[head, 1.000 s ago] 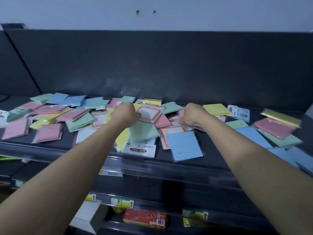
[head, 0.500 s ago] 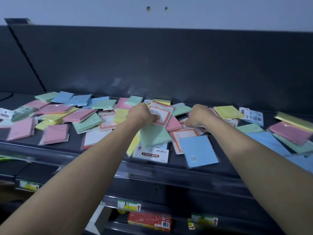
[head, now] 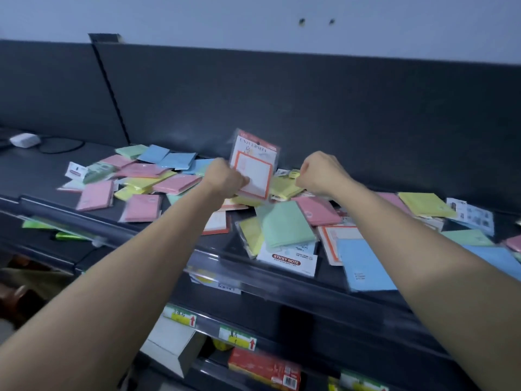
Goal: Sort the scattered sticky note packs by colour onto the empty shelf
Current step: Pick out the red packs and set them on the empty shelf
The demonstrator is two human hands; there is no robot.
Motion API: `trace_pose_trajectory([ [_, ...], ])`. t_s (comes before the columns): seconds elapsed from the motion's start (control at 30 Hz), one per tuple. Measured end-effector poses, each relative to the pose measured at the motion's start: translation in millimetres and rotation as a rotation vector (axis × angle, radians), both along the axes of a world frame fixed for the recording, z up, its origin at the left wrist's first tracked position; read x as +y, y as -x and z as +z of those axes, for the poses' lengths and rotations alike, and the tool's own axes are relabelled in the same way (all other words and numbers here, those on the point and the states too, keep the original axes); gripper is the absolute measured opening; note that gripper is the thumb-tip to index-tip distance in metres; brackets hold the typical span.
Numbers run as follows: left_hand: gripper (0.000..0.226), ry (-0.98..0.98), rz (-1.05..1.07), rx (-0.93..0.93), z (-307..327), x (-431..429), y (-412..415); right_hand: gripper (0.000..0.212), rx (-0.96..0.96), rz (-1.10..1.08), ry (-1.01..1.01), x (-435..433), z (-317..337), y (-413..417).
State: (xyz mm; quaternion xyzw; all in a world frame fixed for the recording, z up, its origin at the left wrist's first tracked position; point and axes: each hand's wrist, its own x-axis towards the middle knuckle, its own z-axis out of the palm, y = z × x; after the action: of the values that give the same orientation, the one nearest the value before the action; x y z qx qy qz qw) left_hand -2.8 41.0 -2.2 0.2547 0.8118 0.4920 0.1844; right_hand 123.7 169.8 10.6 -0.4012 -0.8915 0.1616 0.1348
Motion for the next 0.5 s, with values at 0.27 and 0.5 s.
trace_pose_trajectory([
  [0.27, 0.029, -0.016, 0.218, -0.036, -1, -65, 36, 0.011, 0.040, 0.306, 0.143, -57, 1, 56],
  [0.5, 0.031, -0.028, 0.309, -0.039, -6, -100, 58, 0.042, -0.402, 0.481, 0.009, -78, -26, 96],
])
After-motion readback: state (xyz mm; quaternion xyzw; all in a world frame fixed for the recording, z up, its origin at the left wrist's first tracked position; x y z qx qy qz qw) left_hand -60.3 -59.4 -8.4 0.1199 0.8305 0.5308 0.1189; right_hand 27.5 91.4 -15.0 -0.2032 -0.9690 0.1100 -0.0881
